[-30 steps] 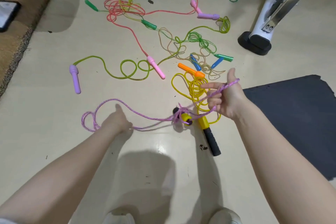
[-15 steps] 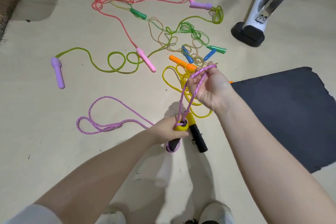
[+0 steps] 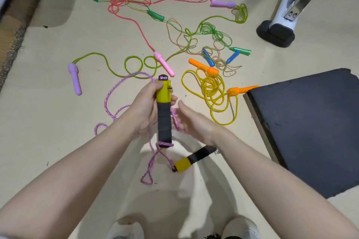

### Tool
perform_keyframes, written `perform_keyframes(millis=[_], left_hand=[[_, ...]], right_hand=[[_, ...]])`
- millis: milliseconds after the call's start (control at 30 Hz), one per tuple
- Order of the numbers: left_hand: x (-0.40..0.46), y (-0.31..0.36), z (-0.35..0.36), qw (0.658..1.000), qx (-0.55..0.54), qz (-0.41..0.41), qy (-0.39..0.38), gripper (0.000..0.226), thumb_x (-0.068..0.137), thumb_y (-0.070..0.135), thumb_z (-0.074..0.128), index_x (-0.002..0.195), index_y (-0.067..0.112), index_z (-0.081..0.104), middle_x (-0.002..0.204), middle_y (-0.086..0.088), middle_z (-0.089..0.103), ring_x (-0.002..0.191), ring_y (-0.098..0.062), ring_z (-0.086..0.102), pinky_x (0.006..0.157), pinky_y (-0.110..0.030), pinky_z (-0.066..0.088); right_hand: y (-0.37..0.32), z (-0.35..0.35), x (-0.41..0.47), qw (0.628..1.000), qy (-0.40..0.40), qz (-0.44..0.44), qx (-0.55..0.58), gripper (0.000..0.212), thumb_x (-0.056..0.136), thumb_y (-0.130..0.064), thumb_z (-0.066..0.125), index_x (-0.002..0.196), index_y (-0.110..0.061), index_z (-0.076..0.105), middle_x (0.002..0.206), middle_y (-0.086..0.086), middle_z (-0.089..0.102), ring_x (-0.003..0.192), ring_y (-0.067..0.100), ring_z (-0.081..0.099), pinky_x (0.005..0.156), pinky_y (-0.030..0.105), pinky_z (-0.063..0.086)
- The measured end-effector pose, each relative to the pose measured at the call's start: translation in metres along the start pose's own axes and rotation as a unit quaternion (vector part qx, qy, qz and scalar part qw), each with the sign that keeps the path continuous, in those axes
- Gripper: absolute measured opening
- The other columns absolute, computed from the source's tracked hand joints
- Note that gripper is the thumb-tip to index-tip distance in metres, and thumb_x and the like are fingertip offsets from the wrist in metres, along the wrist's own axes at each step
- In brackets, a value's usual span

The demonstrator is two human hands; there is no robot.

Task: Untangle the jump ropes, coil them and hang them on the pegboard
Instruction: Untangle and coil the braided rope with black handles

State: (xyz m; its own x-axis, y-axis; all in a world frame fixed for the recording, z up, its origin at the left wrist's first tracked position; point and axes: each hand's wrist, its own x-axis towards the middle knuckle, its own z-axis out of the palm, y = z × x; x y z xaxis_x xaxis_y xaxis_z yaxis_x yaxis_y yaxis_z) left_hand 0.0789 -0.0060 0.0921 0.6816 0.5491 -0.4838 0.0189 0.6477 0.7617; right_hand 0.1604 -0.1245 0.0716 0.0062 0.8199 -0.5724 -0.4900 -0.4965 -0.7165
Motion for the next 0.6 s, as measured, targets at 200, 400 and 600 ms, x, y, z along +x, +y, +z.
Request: perform_keyframes(millis=[200, 400, 600], left_hand=[[0.004, 0.022, -0.007, 0.991, -0.011, 0.112, 0.075, 0.008, 0.097, 0.009, 0.035, 0.102, 0.009, 0.041, 0.079, -0.005, 0.053, 0.057, -0.013, 0.056, 0.059, -0.023, 0.048], [0.005, 0.012, -0.024, 0.981, 0.045, 0.093, 0.161, 0.019, 0.096, 0.009, 0.033, 0.099, 0.018, 0.05, 0.088, -0.004, 0.057, 0.073, -0.015, 0.059, 0.05, -0.019, 0.049], [0.01, -0.013, -0.066, 0.842, 0.455, -0.074, 0.279, 0.036, 0.093, 0.008, 0.038, 0.129, 0.002, 0.04, 0.108, -0.014, 0.049, 0.093, -0.03, 0.054, 0.072, -0.03, 0.043]], right_hand=[[0.013, 0.012, -0.002, 0.992, -0.022, 0.036, -0.121, 0.014, 0.097, -0.026, 0.048, 0.105, -0.015, 0.047, 0.056, -0.002, 0.035, 0.042, 0.007, 0.028, 0.048, 0.024, 0.023], [-0.008, -0.013, -0.002, 0.902, 0.178, -0.041, -0.391, 0.028, 0.09, -0.037, 0.057, 0.082, -0.01, 0.055, 0.073, 0.003, 0.053, 0.068, 0.02, 0.053, 0.063, 0.031, 0.039], [-0.001, -0.02, -0.009, 0.931, 0.246, -0.002, -0.27, 0.035, 0.09, -0.042, 0.052, 0.074, -0.011, 0.053, 0.067, 0.003, 0.061, 0.057, 0.016, 0.057, 0.059, 0.026, 0.042]])
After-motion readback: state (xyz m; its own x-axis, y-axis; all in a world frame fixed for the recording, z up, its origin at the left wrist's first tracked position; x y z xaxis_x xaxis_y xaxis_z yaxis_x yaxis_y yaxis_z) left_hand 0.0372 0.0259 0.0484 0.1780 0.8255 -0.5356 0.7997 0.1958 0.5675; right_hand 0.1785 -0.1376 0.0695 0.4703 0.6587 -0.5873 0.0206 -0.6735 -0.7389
